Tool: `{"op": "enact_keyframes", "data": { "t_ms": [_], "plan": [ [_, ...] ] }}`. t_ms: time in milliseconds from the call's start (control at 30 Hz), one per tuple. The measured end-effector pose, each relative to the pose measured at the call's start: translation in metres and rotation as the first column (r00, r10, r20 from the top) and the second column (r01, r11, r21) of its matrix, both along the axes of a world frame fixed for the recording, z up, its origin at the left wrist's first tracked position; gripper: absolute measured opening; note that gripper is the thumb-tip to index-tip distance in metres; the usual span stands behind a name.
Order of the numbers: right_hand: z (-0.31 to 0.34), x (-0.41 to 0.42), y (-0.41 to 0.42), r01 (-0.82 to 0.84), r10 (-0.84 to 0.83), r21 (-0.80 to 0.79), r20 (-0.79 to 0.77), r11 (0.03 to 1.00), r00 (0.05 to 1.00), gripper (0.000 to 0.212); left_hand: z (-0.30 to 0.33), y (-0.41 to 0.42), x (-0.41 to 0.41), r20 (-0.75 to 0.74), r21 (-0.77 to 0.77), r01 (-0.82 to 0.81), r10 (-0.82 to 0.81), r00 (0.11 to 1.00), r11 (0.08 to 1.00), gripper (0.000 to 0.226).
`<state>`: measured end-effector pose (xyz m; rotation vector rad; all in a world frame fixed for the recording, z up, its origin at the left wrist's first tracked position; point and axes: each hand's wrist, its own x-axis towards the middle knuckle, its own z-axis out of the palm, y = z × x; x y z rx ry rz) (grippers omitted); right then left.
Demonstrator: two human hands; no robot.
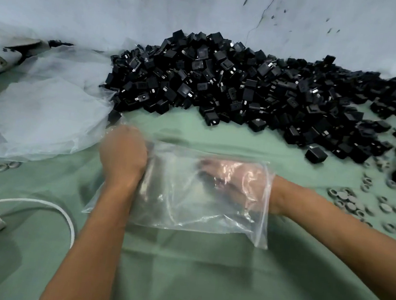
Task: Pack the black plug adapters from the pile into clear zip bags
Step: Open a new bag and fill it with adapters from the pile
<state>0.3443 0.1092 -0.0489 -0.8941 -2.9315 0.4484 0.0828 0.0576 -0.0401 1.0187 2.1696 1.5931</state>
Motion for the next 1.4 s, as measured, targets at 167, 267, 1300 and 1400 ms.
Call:
{"op": "enact_keyframes", "data": {
  "t_ms": [167,267,1300,1400],
  "plan": [
    [0.019,0.090,-0.017,0.082,-0.082,0.120,-0.004,0.989,0.997,0.041,0.001,0.001,0.007,-0.206,-0.037,-0.047,0.039,0.978,0.998,0.037],
    [0.020,0.117,-0.009,0.339,-0.302,0.329,-0.159,0.881,0.940,0.019,0.006,-0.003,0.023,-0.337,-0.021,-0.044,0.034,0.941,0.999,0.030],
    [0.036,0.055,-0.049,0.108,-0.293,-0.397,-0.445,0.912,0.846,0.026,0.080,-0.007,0.155,-0.184,-0.590,0.468,-0.674,0.716,0.658,0.022],
    [0.048,0.058,-0.043,0.196,-0.313,-0.285,-0.461,0.938,0.830,0.022,0.083,-0.007,0.149,-0.204,-0.617,0.442,-0.675,0.709,0.651,0.021]
  ]
}}
